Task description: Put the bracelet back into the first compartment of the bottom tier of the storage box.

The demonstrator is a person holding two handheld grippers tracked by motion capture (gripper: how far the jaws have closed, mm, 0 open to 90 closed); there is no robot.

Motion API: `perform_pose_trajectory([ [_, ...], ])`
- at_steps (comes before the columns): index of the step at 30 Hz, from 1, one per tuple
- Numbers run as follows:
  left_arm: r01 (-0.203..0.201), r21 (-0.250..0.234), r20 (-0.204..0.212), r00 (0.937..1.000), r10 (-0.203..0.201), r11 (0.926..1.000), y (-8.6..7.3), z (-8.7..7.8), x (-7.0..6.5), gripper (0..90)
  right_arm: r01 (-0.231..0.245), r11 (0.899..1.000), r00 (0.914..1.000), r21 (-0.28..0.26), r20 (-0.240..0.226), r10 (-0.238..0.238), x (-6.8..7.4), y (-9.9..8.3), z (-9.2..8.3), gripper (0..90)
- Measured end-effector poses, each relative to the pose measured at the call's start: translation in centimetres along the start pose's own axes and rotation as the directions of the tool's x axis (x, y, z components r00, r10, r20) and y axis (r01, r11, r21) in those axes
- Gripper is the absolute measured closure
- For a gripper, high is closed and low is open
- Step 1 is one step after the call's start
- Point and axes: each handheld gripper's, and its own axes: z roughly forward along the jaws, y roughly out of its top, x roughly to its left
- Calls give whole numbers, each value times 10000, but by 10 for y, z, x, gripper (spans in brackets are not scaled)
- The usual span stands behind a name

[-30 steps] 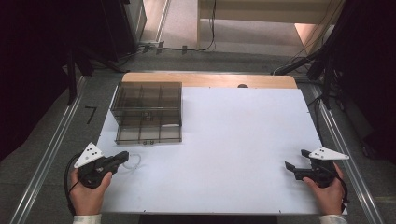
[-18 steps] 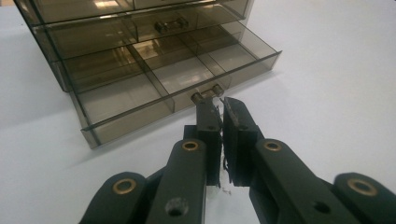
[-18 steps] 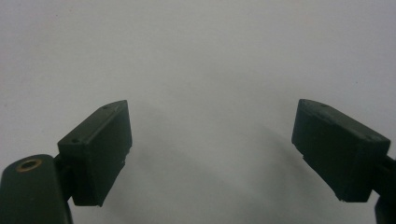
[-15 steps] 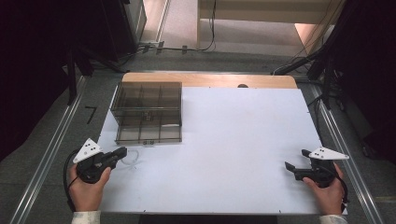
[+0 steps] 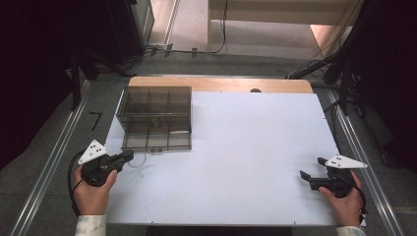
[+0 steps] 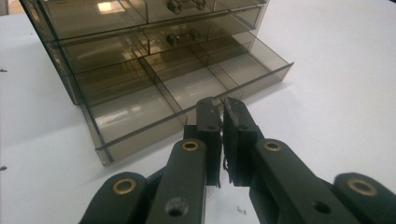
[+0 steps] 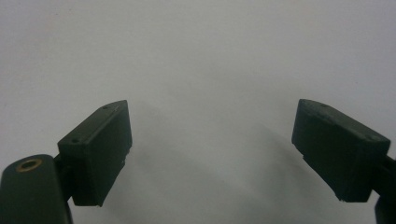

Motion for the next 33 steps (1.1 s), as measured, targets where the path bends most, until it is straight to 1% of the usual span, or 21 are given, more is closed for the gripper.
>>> perform_pose_trajectory([
  [6, 30, -82, -99, 9999, -31, 10000, 7, -1, 5, 866, 20, 10000, 10000, 2, 9, -20, 0, 0, 0, 110],
  [11, 49, -216, -219, 9997, -54, 9998, 15, -3, 11, 866, -12, 10000, 10000, -4, 10, 12, 0, 0, 0, 110],
  [14, 119, -373, -206, 9997, -127, 9992, 18, -4, 15, 866, -16, 10000, 10000, -9, 9, 16, 0, 0, 0, 105],
  [21, 118, -472, -239, 9996, -130, 9988, 26, -2, 17, 866, -16, 10000, 10000, -17, 19, 16, 0, 0, 0, 101],
  [26, 127, -511, -375, 9992, -146, 9986, 30, -2, 21, 866, -5, 10000, 10000, -19, 12, 5, 0, 0, 0, 101],
  [33, 156, -601, -448, 9988, -184, 9981, 36, -1, 25, 866, -20, 10000, 10000, -20, 13, 20, 0, 0, 0, 101],
])
